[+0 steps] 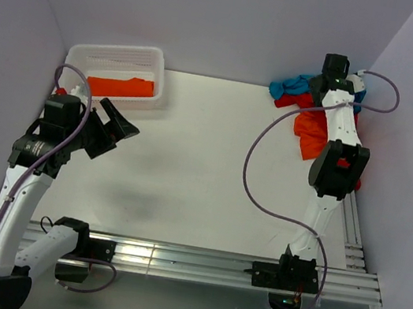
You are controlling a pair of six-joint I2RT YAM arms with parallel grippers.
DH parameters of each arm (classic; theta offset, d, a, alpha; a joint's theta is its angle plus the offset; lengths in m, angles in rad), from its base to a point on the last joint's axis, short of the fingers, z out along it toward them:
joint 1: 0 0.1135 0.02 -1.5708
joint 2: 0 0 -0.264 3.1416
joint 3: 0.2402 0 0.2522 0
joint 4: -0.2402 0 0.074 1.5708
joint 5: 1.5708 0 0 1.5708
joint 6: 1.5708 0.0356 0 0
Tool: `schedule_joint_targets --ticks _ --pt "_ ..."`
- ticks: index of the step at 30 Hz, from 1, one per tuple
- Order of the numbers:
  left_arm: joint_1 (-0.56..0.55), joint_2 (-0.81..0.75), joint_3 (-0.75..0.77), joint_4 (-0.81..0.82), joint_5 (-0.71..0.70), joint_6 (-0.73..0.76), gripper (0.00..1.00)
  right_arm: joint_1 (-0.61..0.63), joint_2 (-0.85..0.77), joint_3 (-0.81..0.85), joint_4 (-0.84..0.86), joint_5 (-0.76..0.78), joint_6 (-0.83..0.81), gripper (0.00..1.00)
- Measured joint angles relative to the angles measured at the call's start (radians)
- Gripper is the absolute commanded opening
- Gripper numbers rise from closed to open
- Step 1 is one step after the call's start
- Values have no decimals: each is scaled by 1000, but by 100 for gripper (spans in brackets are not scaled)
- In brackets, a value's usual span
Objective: Roll the t-shirts
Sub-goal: Grab a tshirt with the right arm
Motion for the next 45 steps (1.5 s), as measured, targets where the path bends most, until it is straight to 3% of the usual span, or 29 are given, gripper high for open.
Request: schedule_joint_targets --ticks 21,22,23,28,29,35,41,45 --pt "-1 85 44 -41 2 53 99 -85 204 -10 311 19 168 69" --pt "-2 88 44 -42 2 53 100 -86 219 3 320 16 172 66" --pt "-2 92 44 -42 2 53 99 -87 240 26 329 12 175 56" --pt "-4 118 44 -42 4 53 99 -95 335 93 411 -26 207 23" --pt "-4 125 44 -42 4 53 99 -96 348 96 428 -37 208 0" --pt "-4 143 44 -42 4 53 100 -108 406 165 510 -137 236 0" --pt "-5 136 44 -39 9 49 99 -116 230 2 542 -170 238 0" --pt "-5 113 44 -35 16 47 100 -122 60 -12 543 -192 222 0"
